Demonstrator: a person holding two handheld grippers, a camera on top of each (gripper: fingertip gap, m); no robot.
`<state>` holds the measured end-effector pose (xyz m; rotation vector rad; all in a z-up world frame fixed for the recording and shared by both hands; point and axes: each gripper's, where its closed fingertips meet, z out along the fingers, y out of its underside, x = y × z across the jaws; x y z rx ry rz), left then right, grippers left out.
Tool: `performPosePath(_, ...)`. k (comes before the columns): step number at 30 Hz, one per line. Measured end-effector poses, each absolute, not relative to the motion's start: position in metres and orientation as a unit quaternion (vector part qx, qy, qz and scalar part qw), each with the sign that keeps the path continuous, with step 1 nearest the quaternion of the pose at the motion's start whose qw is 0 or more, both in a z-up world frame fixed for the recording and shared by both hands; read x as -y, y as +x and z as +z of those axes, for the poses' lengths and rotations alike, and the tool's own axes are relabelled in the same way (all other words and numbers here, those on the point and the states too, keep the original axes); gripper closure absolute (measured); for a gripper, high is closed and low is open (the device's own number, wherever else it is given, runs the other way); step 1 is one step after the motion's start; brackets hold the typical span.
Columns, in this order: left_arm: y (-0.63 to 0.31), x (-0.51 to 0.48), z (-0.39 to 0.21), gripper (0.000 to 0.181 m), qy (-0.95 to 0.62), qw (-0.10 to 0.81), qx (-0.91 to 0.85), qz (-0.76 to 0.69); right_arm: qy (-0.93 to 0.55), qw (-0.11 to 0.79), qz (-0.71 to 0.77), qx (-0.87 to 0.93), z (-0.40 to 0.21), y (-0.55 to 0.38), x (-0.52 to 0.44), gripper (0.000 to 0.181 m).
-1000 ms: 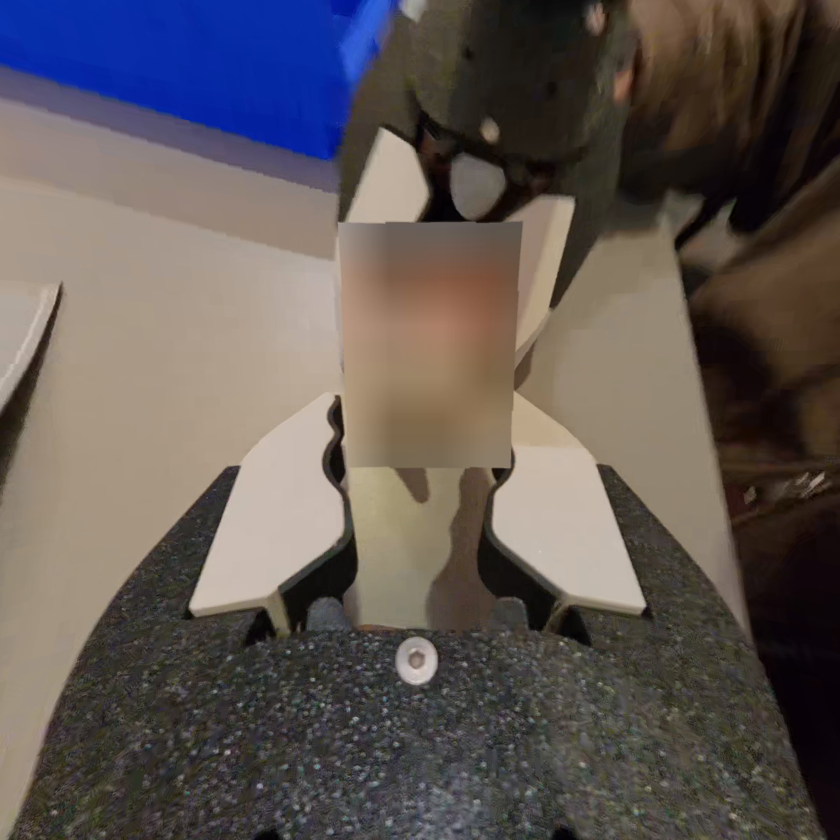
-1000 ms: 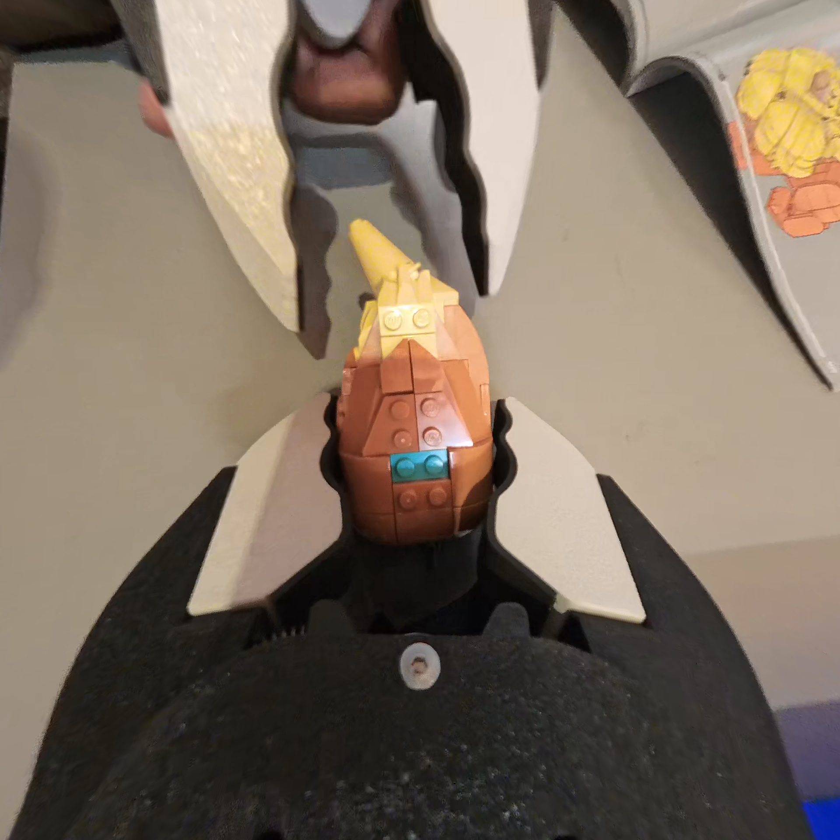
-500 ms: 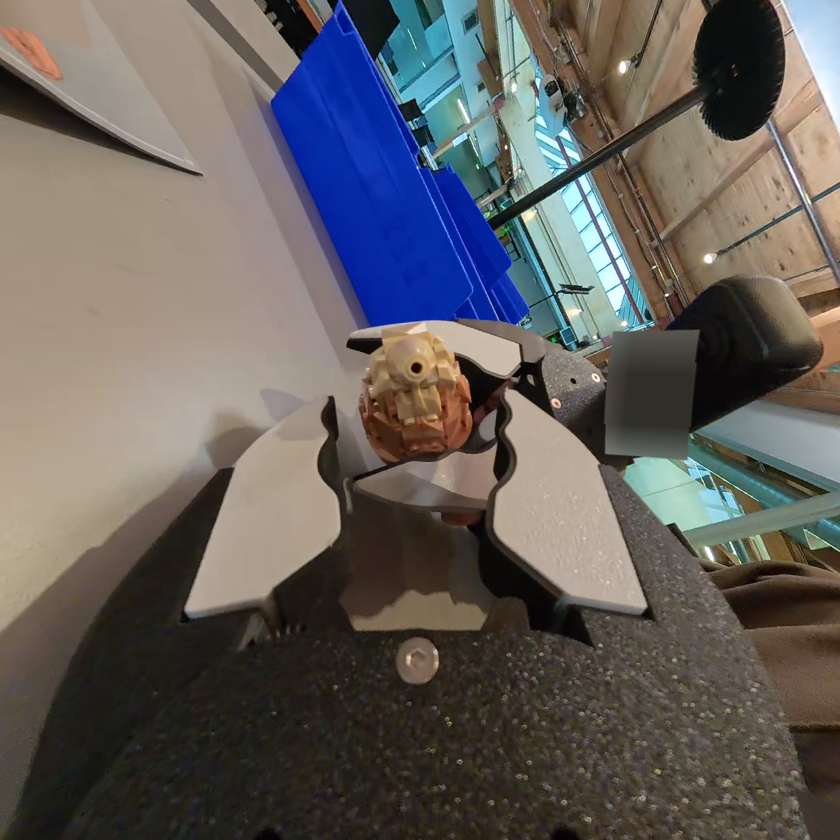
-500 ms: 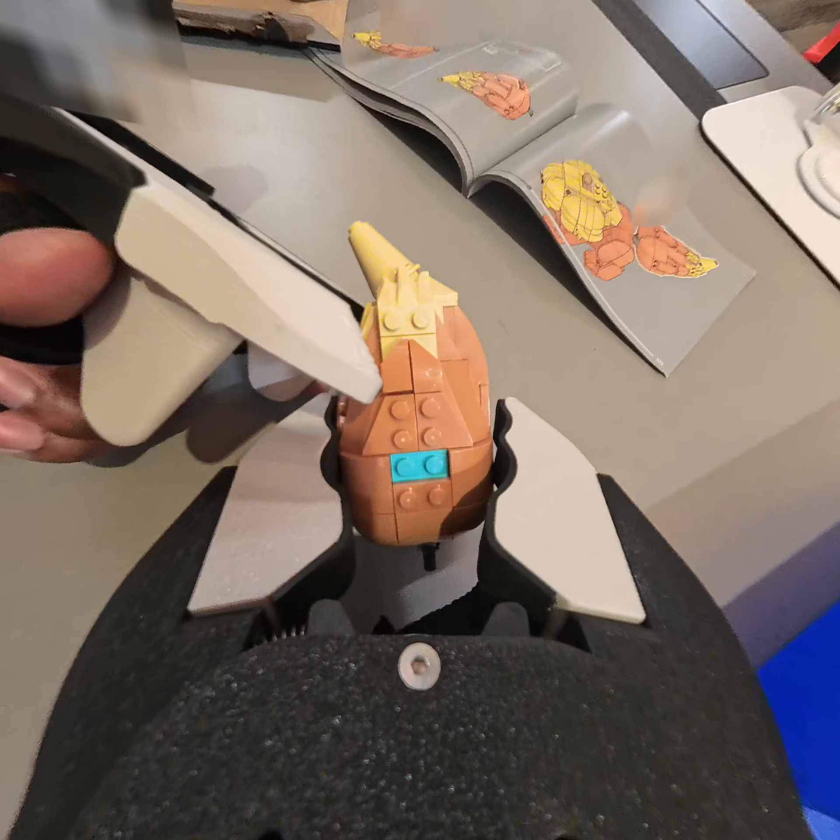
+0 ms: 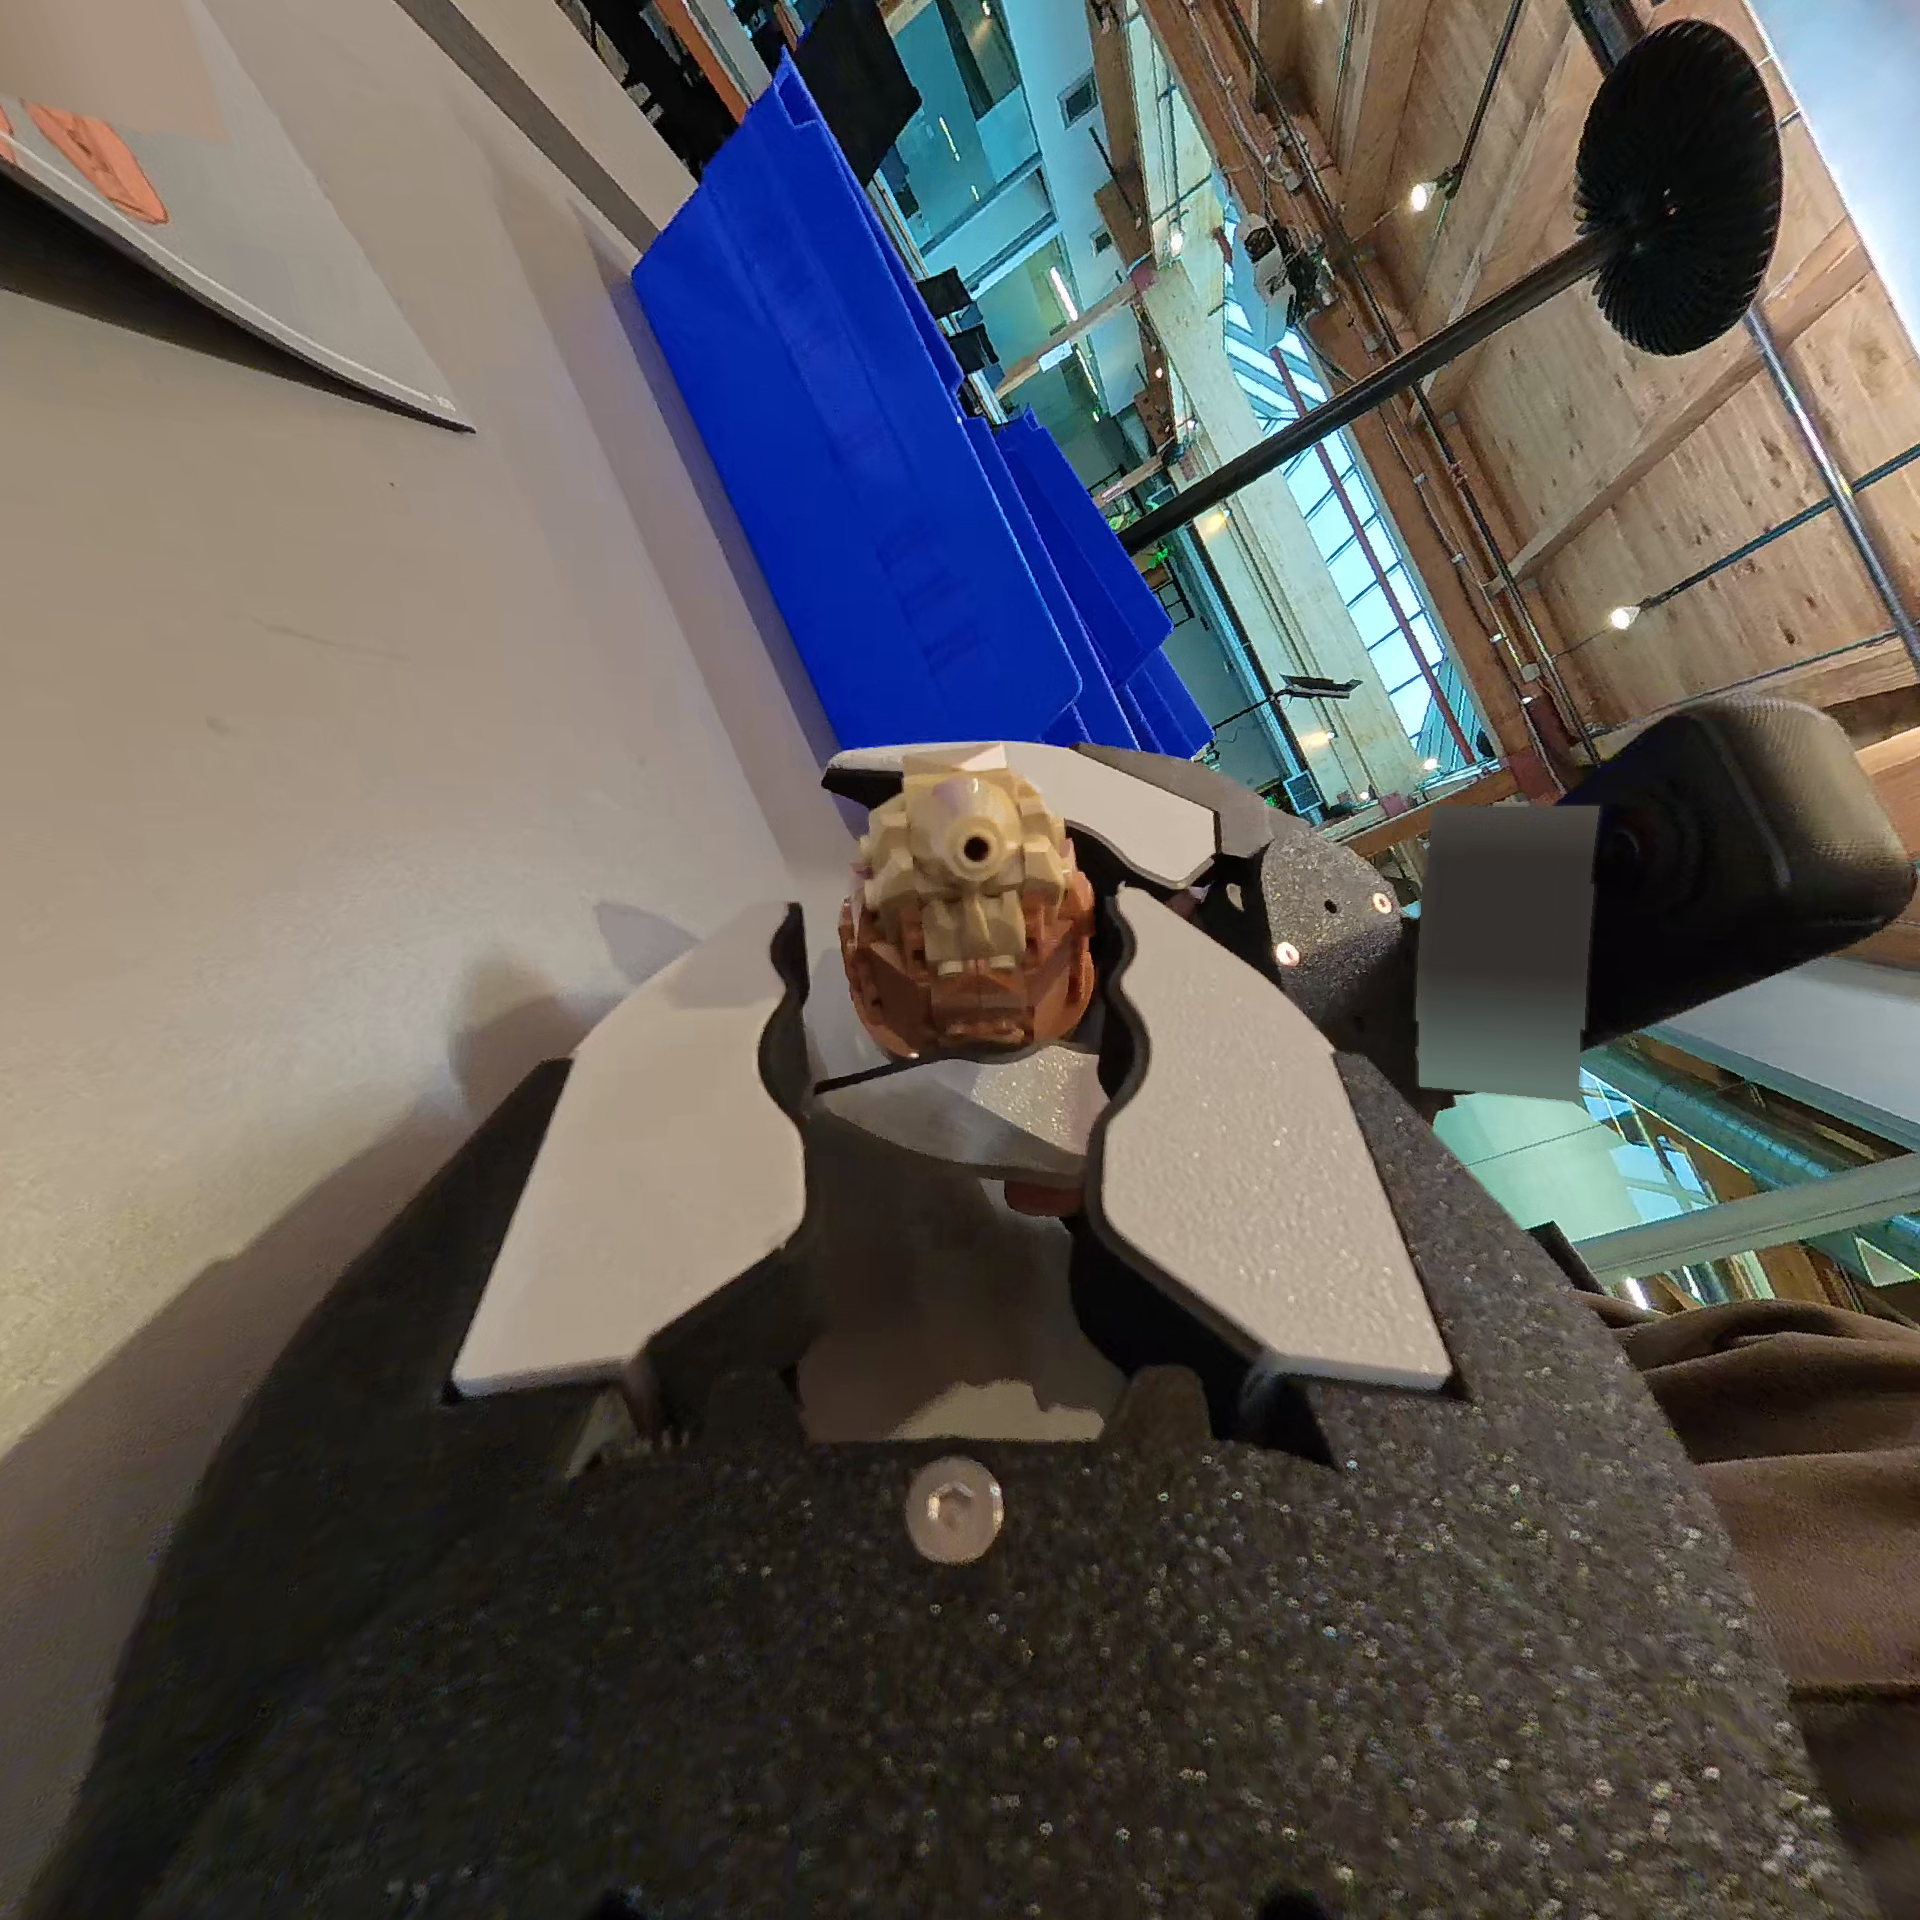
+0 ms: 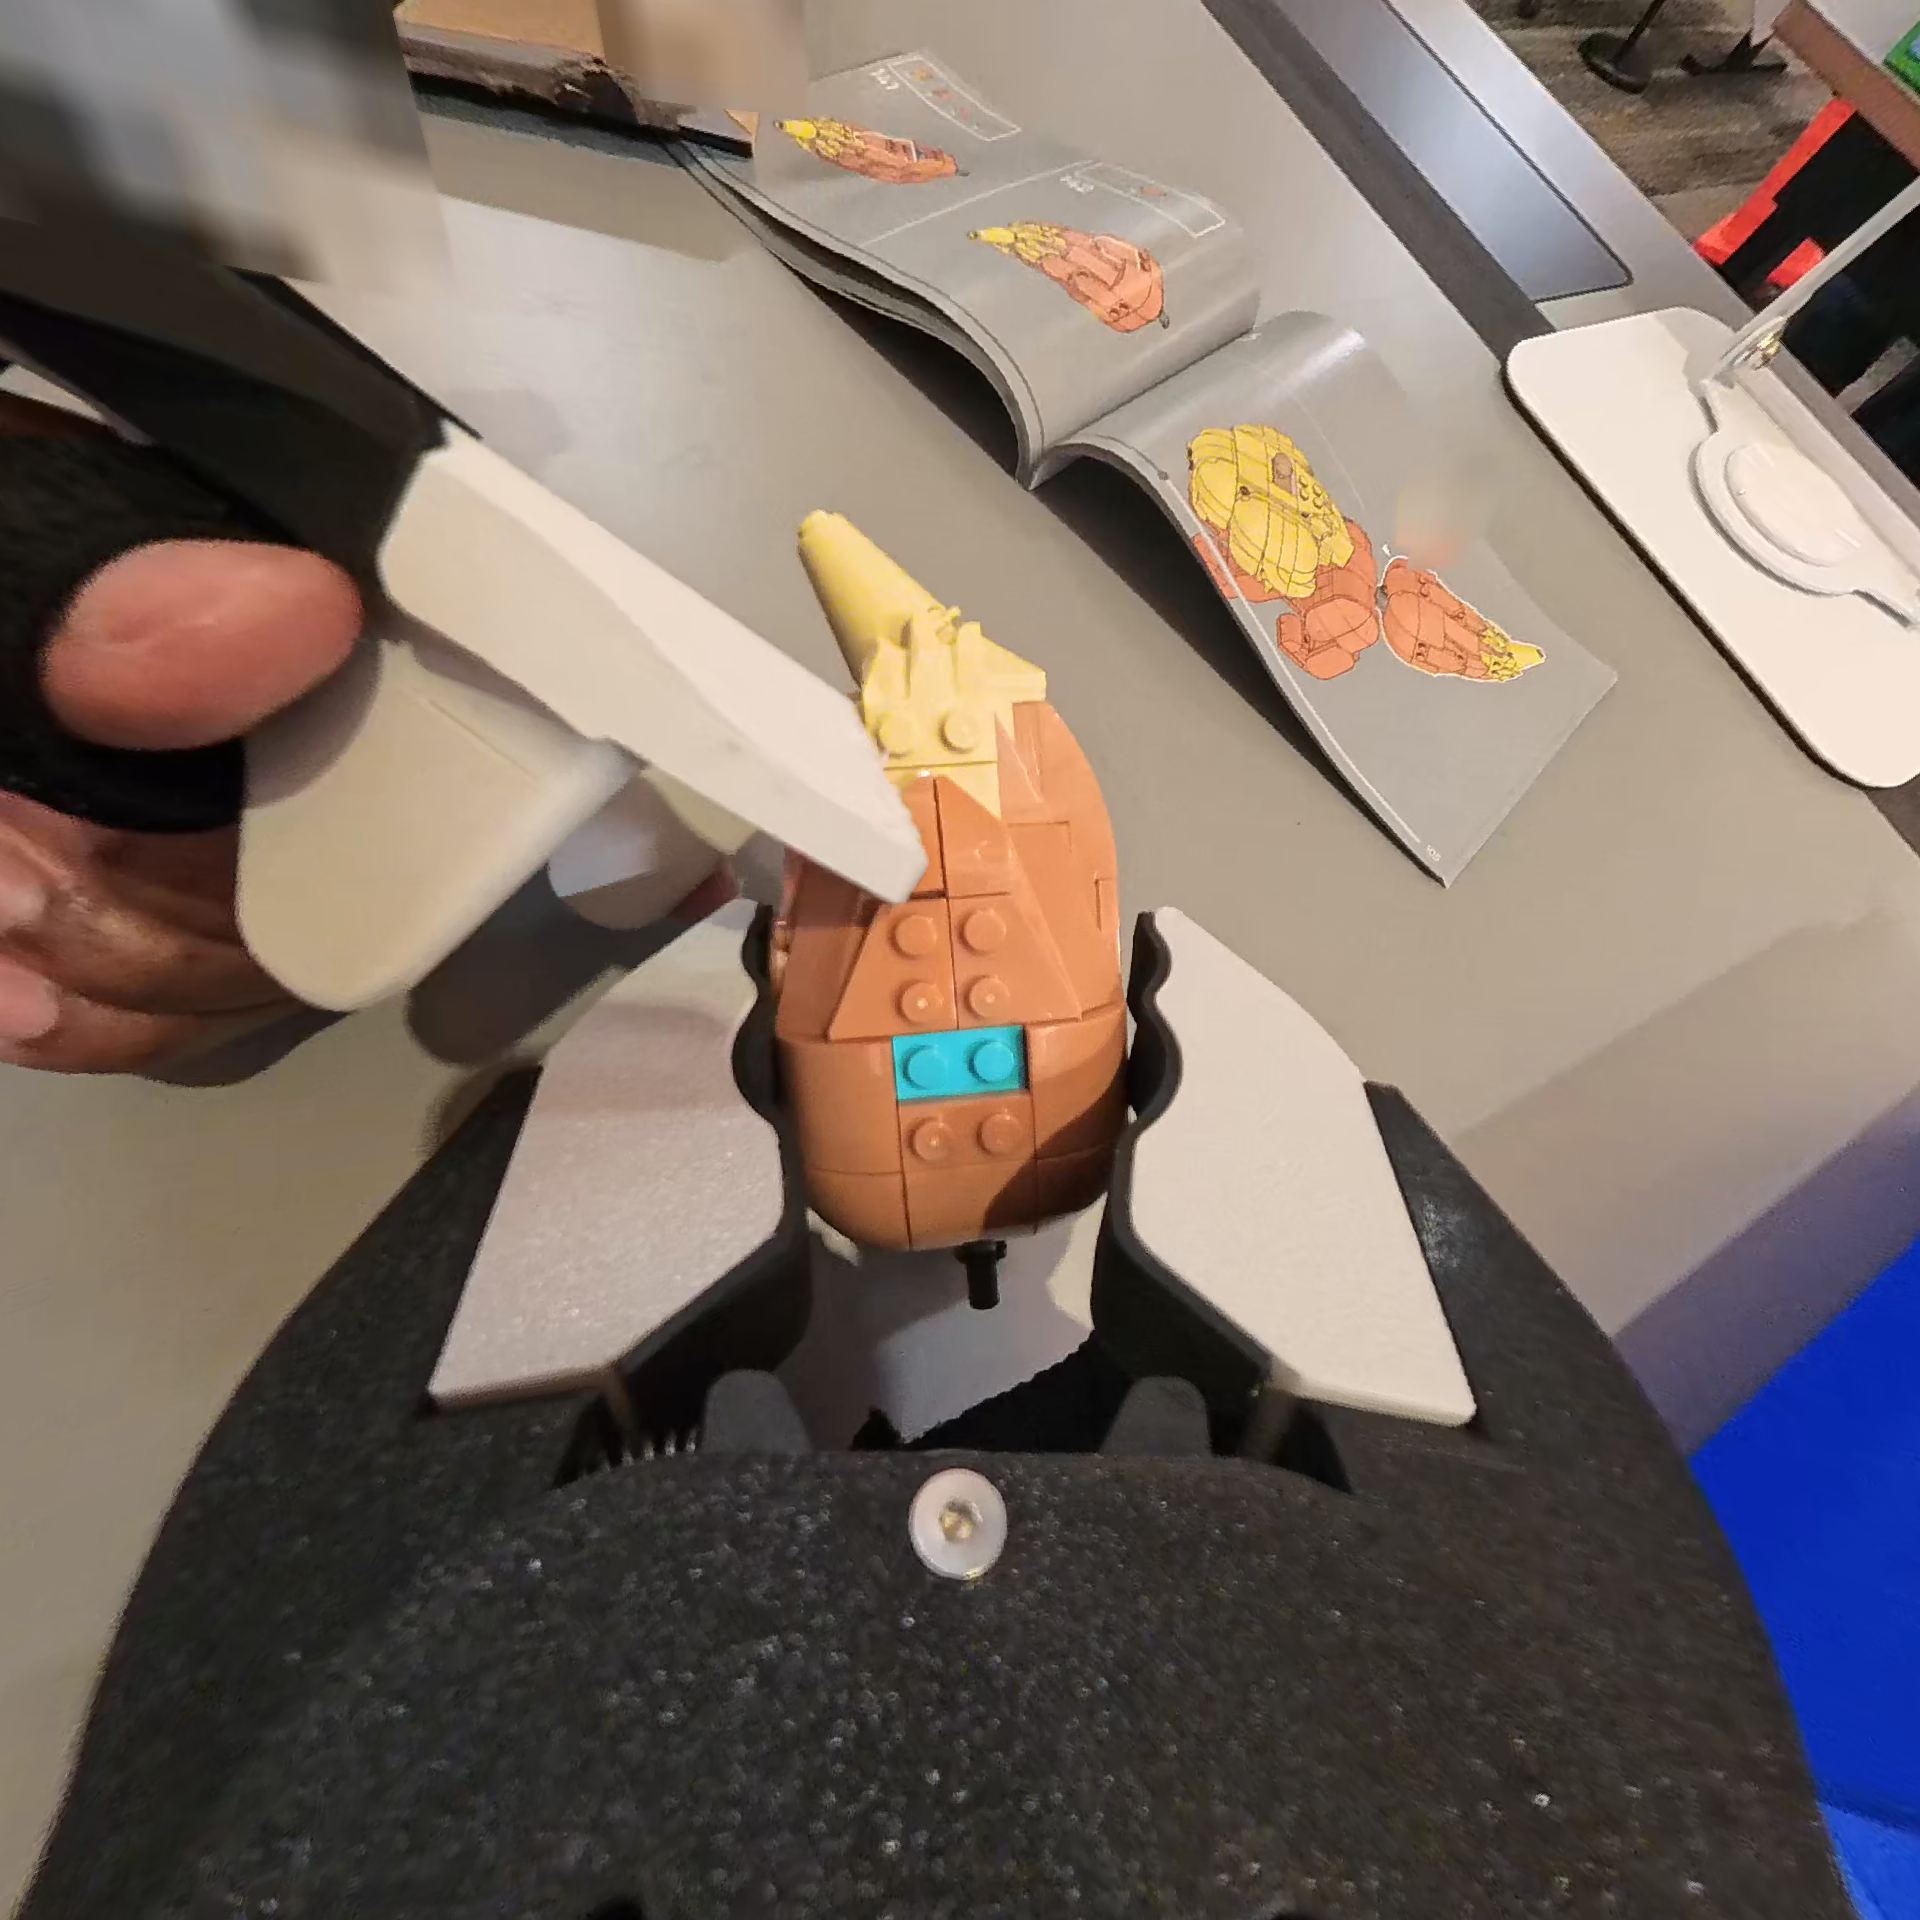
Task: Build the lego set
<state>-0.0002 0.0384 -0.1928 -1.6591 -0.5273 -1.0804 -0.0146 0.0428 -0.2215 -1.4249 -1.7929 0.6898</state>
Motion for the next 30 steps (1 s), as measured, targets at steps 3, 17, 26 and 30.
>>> performPosePath(3, 0.002, -0.038, -0.191, 0.130, -0.689, 0.521, 0.217, -0.454, -0.545, 0.379, 0.265, 0.699, -0.218, -0.015, -0.042, 0.116)
performPosePath(17, 0.004, -0.032, -0.175, 0.137, -0.659, 0.554, 0.208, -0.464, -0.504, 0.441, 0.246, 0.701, -0.199, -0.015, -0.039, 0.116)
performPosePath(26, 0.004, -0.031, -0.174, 0.138, -0.655, 0.562, 0.210, -0.460, -0.496, 0.454, 0.234, 0.702, -0.197, -0.014, -0.038, 0.116)
performPosePath(30, 0.004, -0.030, -0.175, 0.138, -0.653, 0.560, 0.216, -0.461, -0.492, 0.459, 0.226, 0.704, -0.197, -0.014, -0.038, 0.116)
